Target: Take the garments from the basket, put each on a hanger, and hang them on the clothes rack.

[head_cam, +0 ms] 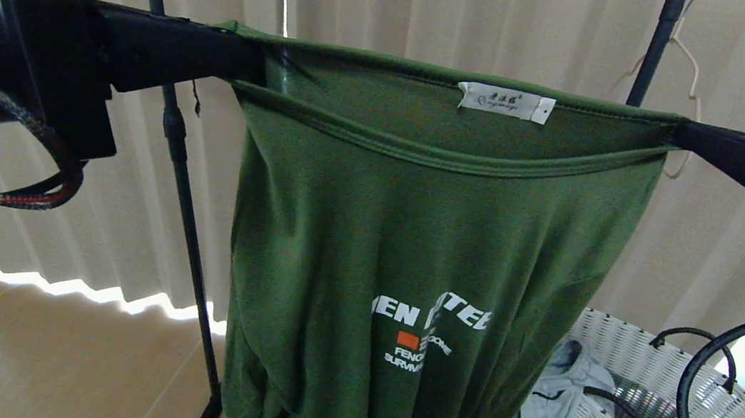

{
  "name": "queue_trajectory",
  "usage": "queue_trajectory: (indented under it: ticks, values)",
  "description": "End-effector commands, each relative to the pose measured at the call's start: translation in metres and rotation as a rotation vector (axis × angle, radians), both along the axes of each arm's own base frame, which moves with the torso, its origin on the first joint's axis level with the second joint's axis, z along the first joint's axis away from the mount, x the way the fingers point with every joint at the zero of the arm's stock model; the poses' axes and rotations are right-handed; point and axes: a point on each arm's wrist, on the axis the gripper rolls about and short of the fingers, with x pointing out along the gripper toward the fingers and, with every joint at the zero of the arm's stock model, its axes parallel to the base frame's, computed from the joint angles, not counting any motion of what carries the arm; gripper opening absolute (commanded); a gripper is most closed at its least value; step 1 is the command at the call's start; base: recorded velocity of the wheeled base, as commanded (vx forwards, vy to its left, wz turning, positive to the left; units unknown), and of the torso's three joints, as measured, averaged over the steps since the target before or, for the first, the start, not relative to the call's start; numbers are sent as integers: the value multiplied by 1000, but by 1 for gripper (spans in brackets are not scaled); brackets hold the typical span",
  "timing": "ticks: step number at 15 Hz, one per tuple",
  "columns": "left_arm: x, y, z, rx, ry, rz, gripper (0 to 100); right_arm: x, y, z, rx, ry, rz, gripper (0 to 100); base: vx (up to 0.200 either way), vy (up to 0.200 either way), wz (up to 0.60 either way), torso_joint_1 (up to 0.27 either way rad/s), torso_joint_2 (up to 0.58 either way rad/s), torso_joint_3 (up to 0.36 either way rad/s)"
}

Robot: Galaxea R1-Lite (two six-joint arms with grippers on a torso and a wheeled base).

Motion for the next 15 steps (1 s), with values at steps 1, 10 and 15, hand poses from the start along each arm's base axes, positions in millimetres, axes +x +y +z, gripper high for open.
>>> queue_trajectory:
  ticks: [1,10,15]
  values:
    - [0,0,0,10,-11,-1,0,1,0,2,1,-3,-2,0,0,0,0,0,0,0]
    - [1,-1,-1,19,-14,0,0,-1,-1,1,-3,2,-2,100,0,0,0,0,0,0]
    - [13,4,-11,83,-34,91,0,-4,-2,0,1,-4,7,100,0,0,0,0,0,0]
